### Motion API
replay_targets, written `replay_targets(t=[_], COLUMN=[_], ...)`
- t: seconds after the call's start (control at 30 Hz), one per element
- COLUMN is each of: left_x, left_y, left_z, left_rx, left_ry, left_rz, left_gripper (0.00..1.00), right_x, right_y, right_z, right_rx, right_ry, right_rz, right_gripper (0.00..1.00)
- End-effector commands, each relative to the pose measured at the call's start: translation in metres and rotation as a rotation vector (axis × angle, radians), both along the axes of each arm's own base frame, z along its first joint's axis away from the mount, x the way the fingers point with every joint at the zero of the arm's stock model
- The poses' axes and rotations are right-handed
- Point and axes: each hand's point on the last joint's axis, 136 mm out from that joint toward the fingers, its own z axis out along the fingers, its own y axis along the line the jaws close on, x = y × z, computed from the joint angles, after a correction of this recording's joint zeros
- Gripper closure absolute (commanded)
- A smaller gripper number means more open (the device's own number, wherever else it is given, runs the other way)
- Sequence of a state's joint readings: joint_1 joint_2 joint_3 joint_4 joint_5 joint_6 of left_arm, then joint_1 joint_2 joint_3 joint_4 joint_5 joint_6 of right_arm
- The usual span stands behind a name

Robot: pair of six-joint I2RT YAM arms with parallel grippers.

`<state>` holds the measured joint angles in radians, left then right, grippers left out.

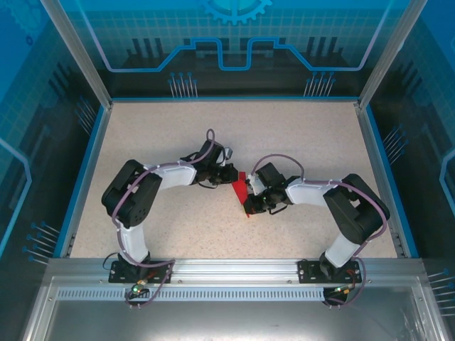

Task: Fold a paper plane with a square sheet of paper (pick it up from the middle)
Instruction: Fold the wing for the fifth time at the center of the table.

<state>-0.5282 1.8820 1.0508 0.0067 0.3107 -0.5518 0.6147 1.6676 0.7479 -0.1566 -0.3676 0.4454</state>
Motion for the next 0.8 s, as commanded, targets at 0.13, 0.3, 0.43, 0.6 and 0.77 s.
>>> replay_targets(t=[0.13, 0.3, 0.43, 0.6, 0.77], left_x=[0.008, 0.011, 0.011, 0.007, 0.005], left_y=[0.008, 0.010, 0.013, 0.015, 0.016], left_z=[-0.027, -0.037, -0.038, -0.045, -0.050], left_rx=[0.062, 0.086, 0.104, 0.117, 0.127], left_ry=[0.012, 0.016, 0.015, 0.036, 0.053], left_rz=[0.028, 0.035, 0.034, 0.028, 0.030], left_gripper=[0.90, 0.90, 0.90, 0.90, 0.90], right_x=[-0.035, -0.032, -0.020, 0.014, 0.042], right_y=[-0.045, -0.040, -0.021, 0.005, 0.022], right_z=[-0.035, -0.025, -0.002, 0.033, 0.029], right_rx=[-0.218, -0.181, -0.072, 0.052, 0.080], right_ry=[0.135, 0.111, 0.054, -0.047, -0.073], right_rz=[-0.038, -0.030, -0.013, -0.034, -0.066], right_gripper=[0.98, 0.97, 0.97, 0.96, 0.96])
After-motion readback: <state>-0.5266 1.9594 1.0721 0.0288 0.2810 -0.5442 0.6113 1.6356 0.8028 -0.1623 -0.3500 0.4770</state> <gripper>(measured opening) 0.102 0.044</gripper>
